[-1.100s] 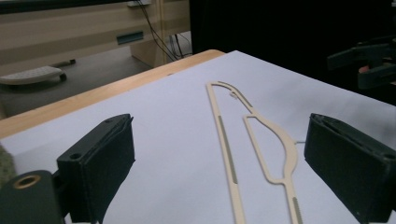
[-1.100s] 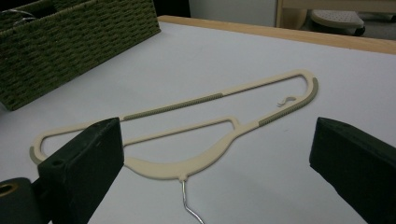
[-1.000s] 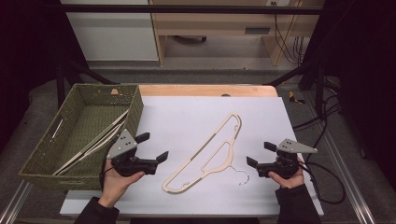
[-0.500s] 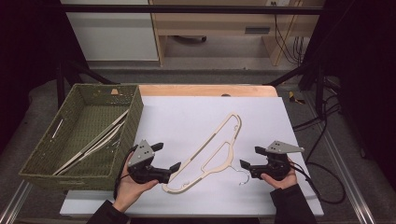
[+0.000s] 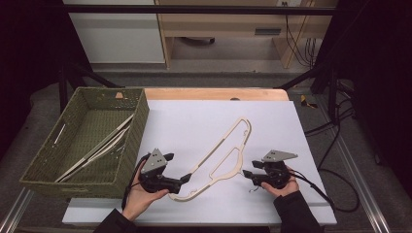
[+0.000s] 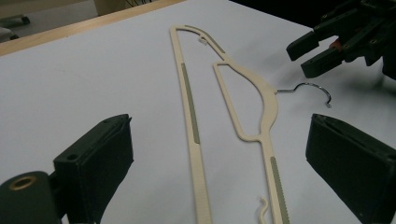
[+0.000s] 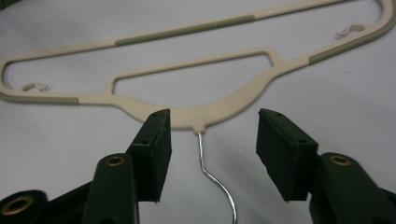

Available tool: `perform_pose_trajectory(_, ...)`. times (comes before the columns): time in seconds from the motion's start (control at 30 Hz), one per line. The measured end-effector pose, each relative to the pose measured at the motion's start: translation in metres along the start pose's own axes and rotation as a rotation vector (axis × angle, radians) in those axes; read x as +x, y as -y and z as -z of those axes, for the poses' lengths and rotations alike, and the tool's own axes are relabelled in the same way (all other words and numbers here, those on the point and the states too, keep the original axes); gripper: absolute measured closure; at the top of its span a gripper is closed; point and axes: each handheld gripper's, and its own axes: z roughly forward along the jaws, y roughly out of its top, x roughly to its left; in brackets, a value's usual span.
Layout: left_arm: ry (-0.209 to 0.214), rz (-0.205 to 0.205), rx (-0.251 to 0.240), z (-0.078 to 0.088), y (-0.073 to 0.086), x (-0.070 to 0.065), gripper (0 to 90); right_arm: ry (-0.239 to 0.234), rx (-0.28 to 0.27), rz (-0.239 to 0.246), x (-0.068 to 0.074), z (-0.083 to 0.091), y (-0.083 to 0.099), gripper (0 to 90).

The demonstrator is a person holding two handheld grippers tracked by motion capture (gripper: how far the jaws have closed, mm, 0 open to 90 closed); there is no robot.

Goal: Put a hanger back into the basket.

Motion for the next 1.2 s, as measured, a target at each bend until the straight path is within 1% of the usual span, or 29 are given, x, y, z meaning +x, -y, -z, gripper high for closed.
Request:
perform_pose_trajectory(0.17,0.004,0.005,0.003,-0.001,0.001,0.0,7.4,-0.013,0.058,0.021,0.002,-0.012,0.004,56.3)
perform_pose_trajectory(0.2,0.004,0.004,0.006,-0.001,0.001,0.0,7.4,-0.015,0.065,0.039,0.001,-0.014,0.005,58.6)
perform_pose_trajectory(0.23,0.003,0.004,0.006,-0.002,0.002,-0.001,7.4,-0.012,0.066,0.027,0.002,-0.015,0.005,60.3)
perform_pose_trajectory(0.27,0.004,0.005,0.007,-0.002,0.002,-0.001,7.4,-0.014,0.068,0.038,0.002,-0.016,0.006,61.9)
perform_pose_trajectory(0.33,0.008,0.002,0.01,-0.002,0.002,-0.002,7.4,-0.019,0.07,0.043,0.002,-0.017,0.007,65.4)
perform_pose_trajectory(0.37,0.007,0.0,0.009,-0.002,0.002,-0.002,7.5,-0.015,0.078,0.047,0.002,-0.018,0.007,67.2)
perform_pose_trajectory(0.4,0.007,0.0,0.007,-0.002,0.002,-0.002,7.5,-0.008,0.074,0.041,0.002,-0.019,0.007,68.5)
perform_pose_trajectory(0.47,0.008,0.0,0.006,-0.002,0.002,-0.002,7.5,-0.01,0.082,0.055,0.002,-0.02,0.008,70.6)
perform_pose_trajectory(0.53,0.008,0.003,0.005,-0.002,0.002,-0.002,7.7,-0.012,0.086,0.054,0.003,-0.022,0.008,72.7)
perform_pose_trajectory(0.57,0.007,0.003,0.005,-0.002,0.002,-0.002,7.7,-0.004,0.092,0.062,0.003,-0.023,0.009,73.5)
perform_pose_trajectory(0.6,0.008,0.003,0.005,-0.002,0.003,-0.002,7.7,0.001,0.087,0.072,0.003,-0.023,0.009,75.2)
perform_pose_trajectory(0.67,0.009,0.002,0.007,-0.003,0.003,-0.003,7.7,-0.001,0.091,0.069,0.003,-0.023,0.009,78.5)
perform_pose_trajectory(0.7,0.009,0.001,0.008,-0.003,0.003,-0.003,7.8,-0.002,0.089,0.087,0.004,-0.023,0.009,79.6)
perform_pose_trajectory(0.77,0.01,-0.001,0.011,-0.004,0.003,-0.003,7.8,0.003,0.094,0.103,0.006,-0.024,0.009,82.8)
perform_pose_trajectory(0.8,0.01,0.001,0.011,-0.004,0.003,-0.004,7.9,-0.002,0.098,0.109,0.006,-0.024,0.009,83.9)
perform_pose_trajectory(0.83,0.01,0.001,0.012,-0.004,0.003,-0.004,7.9,-0.004,0.099,0.111,0.006,-0.024,0.009,85.5)
perform_pose_trajectory(0.87,0.011,0.001,0.012,-0.004,0.003,-0.004,7.9,-0.01,0.099,0.101,0.006,-0.024,0.009,86.3)
perform_pose_trajectory(0.97,0.016,0.002,0.012,-0.005,0.003,-0.005,8.0,-0.012,0.099,0.113,0.006,-0.025,0.009,88.4)
perform_pose_trajectory(1.03,0.02,0.001,0.014,-0.006,0.003,-0.007,8.2,-0.019,0.099,0.089,0.007,-0.025,0.009,89.0)
perform_pose_trajectory(1.07,0.02,-0.002,0.015,-0.006,0.002,-0.007,8.2,-0.018,0.101,0.1,0.005,-0.025,0.009,89.1)
perform_pose_trajectory(1.17,0.027,-0.004,0.017,-0.009,0.001,-0.01,8.4,-0.025,0.109,0.076,0.005,-0.025,0.008,89.1)
perform_pose_trajectory(1.2,0.03,-0.008,0.021,-0.009,0.001,-0.011,8.5,-0.027,0.109,0.075,0.004,-0.024,0.007,89.1)
